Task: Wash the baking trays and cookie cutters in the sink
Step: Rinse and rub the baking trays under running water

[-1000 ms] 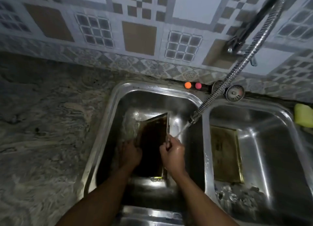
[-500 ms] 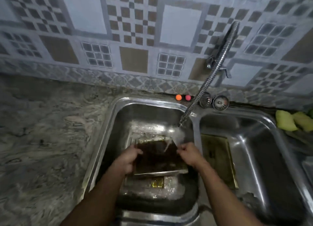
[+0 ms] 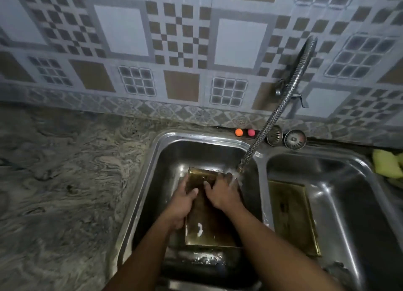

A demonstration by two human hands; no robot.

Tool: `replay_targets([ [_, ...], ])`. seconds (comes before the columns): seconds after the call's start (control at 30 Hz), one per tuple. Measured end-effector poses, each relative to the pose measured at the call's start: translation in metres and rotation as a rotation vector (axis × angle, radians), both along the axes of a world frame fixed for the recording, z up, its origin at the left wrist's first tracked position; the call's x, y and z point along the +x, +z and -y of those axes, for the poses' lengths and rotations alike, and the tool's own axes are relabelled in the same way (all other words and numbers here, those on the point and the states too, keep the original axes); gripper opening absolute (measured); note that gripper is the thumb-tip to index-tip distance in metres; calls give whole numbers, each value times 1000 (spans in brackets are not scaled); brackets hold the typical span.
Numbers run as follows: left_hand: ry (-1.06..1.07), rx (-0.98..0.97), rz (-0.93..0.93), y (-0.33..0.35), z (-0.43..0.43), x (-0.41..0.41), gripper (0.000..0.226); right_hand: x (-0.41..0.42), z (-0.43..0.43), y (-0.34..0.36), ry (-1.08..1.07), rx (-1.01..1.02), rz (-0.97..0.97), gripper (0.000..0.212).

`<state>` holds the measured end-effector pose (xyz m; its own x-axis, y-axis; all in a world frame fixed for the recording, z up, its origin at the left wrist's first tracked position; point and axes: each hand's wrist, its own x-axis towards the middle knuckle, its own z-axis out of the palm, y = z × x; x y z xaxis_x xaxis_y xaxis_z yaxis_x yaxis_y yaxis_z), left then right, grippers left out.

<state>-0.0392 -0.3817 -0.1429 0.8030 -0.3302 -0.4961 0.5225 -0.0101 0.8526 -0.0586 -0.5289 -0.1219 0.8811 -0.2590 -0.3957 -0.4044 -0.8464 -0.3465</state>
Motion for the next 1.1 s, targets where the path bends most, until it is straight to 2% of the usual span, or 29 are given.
replay_targets([
  [0.07, 49, 22, 39, 0, 0, 2, 54, 5, -10, -10, 192, 99, 144, 50],
  [0.13, 75, 1, 49, -4, -1, 2, 52, 6, -5, -18, 380, 163, 193, 47],
  [0.17, 83, -11, 38, -3, -2, 2, 52, 9, 2, -23, 355, 170, 223, 48],
  [0.27, 99, -6, 54, 1, 5, 0, 50, 11, 4, -20, 23, 151, 319, 50],
  [0.3, 103, -8, 82, 3, 9, 0, 49, 8, -3, -16, 33, 136, 330, 50],
  [0.43, 197, -8, 155, 7, 23, 8, 48, -17, -23, 0, 403, 153, 308, 58],
  [0.5, 273, -5, 172, 9, 26, 11, 48, -29, -7, 3, 456, 161, 275, 65],
  [0.57, 331, 19, 201, 9, 26, 14, 49, -42, 12, 1, 411, 164, 217, 74],
  [0.63, 329, 105, 214, 8, 25, 16, 49, -57, 27, -3, 216, 186, 198, 78],
  [0.7, 315, 174, 211, 9, 24, 14, 47, -67, 33, -3, 21, 153, 250, 62],
  [0.73, 319, 191, 228, 9, 25, 13, 46, -71, 33, -4, -6, 96, 275, 49],
  [0.83, 383, 187, 280, 17, 28, 9, 44, -73, 13, 2, 131, 11, 324, 23],
  [0.97, 398, 223, 394, 26, 31, 11, 46, -77, -17, 5, 388, 116, 342, 26],
  [1.03, 409, 218, 400, 26, 27, 15, 52, -80, -10, 2, 346, 187, 354, 24],
  [1.1, 449, 209, 357, 26, 20, 19, 57, -80, 6, -4, 222, 140, 365, 23],
])
